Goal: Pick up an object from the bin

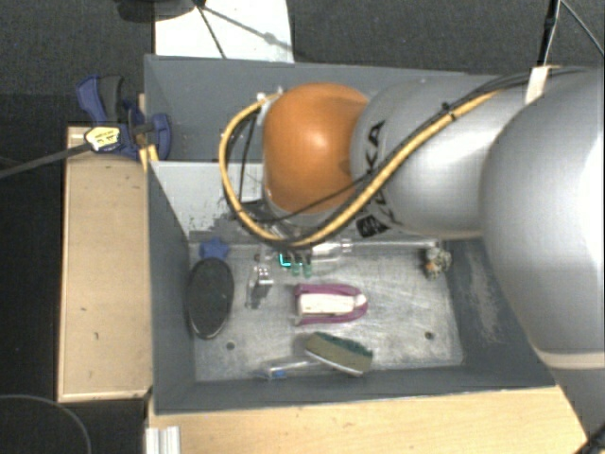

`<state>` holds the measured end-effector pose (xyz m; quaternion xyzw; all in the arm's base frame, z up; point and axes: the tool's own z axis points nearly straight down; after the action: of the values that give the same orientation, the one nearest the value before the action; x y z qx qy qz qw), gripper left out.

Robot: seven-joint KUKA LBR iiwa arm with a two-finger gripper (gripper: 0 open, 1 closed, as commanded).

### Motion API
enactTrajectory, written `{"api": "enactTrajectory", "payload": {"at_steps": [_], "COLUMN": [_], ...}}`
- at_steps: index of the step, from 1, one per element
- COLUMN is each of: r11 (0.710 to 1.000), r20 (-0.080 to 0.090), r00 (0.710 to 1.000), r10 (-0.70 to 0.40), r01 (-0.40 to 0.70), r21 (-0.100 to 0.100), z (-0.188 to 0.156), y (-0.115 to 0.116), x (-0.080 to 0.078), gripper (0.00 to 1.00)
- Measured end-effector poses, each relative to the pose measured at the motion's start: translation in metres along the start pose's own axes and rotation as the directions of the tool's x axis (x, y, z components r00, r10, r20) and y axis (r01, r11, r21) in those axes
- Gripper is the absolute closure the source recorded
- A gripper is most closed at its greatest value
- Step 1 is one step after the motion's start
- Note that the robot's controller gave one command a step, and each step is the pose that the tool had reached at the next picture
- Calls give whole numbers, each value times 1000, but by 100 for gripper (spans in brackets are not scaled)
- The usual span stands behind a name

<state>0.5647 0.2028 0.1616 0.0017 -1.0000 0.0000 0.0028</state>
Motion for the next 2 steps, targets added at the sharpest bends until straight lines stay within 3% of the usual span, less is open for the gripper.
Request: {"api": "enactTrajectory", "payload": {"at_steps": [1,2], "r11": [946,983], "r20": [19,11], "r00": [946,983], "r10": [-323,-185], "r01": [323,185], "r21": [1,1], "z": [89,60], "y": [-117,-142], "x": [25,-1], "gripper": [0,0]}}
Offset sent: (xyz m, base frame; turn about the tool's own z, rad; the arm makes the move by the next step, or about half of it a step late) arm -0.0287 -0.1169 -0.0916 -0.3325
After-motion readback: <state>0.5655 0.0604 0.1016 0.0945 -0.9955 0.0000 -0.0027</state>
